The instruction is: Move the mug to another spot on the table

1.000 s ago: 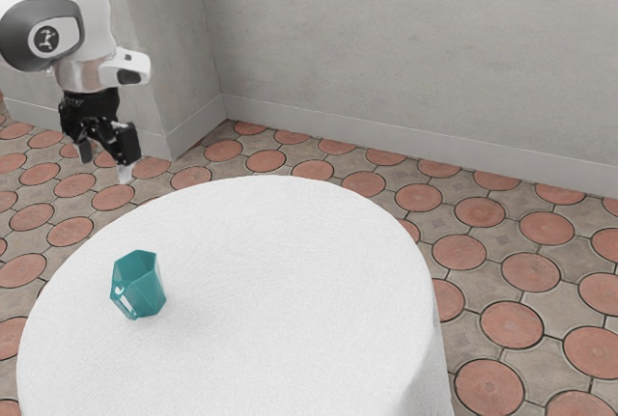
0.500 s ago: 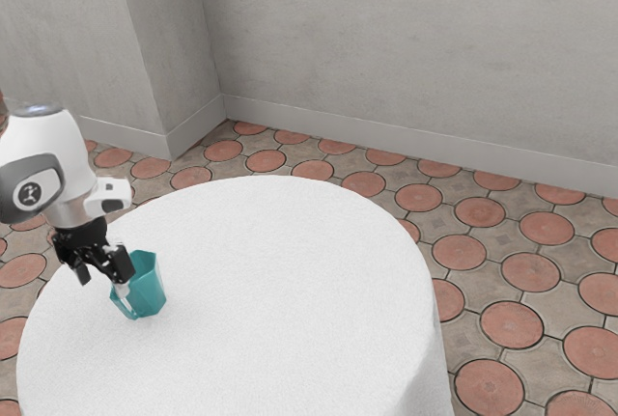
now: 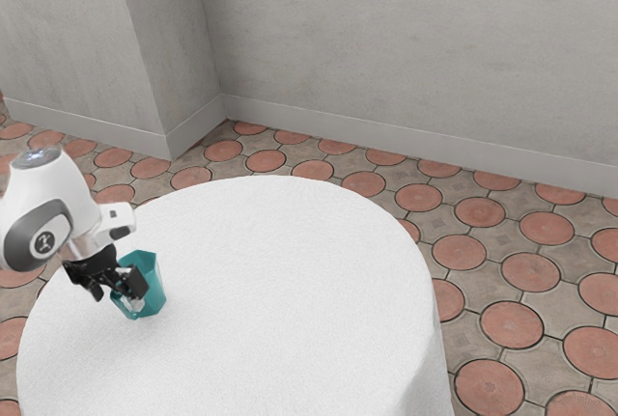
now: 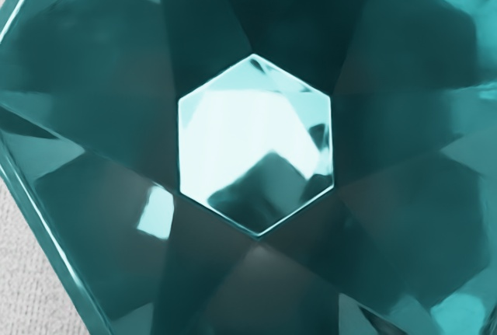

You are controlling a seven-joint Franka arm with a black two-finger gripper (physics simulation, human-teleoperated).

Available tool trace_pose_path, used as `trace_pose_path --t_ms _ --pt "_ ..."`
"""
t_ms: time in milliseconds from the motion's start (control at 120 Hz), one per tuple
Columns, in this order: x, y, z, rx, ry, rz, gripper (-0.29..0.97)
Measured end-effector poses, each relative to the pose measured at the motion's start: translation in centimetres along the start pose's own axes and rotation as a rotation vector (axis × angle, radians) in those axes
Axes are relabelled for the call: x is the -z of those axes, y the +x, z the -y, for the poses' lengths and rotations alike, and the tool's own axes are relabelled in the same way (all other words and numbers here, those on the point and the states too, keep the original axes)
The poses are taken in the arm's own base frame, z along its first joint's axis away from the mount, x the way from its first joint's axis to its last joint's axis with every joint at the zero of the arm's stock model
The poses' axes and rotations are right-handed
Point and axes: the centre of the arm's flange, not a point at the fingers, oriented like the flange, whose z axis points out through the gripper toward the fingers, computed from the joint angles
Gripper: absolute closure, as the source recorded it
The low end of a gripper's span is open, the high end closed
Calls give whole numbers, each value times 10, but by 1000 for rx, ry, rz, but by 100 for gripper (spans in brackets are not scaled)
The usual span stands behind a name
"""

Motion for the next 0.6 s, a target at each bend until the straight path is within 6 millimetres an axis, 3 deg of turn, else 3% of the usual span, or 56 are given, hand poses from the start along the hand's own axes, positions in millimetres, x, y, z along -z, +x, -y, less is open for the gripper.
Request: trace_pose_path --t_ms 108,442,600 --pt "-6 -6 -3 2 -4 -11 4" --pt "-11 -10 -7 4 -13 -68 39" --pt "-9 -8 -7 5 -14 -92 46"
